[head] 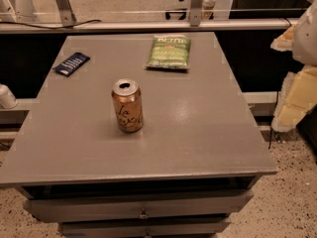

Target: Knock orange can over

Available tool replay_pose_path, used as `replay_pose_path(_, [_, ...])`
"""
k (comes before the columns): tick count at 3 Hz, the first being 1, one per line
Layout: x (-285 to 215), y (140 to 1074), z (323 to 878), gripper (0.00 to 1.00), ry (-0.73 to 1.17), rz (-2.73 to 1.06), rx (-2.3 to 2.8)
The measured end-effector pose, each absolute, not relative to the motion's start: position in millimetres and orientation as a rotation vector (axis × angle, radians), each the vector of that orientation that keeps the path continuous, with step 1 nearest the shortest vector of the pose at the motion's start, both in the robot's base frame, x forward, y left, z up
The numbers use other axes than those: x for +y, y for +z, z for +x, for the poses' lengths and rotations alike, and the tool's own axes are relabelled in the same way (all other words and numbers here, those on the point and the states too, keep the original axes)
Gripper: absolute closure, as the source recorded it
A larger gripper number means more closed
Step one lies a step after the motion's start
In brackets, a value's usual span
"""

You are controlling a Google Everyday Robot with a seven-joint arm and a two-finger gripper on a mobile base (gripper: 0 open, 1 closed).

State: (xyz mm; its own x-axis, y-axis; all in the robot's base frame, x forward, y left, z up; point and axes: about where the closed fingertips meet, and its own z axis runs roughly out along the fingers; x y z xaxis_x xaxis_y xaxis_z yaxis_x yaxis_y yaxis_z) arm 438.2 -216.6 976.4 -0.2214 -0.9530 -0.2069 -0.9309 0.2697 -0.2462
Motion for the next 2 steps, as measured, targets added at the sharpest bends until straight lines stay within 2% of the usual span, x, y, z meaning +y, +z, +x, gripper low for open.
replay_pose_path(2, [-214.1,977.8,438.4,0.00,-0.090,-1.713,2.217])
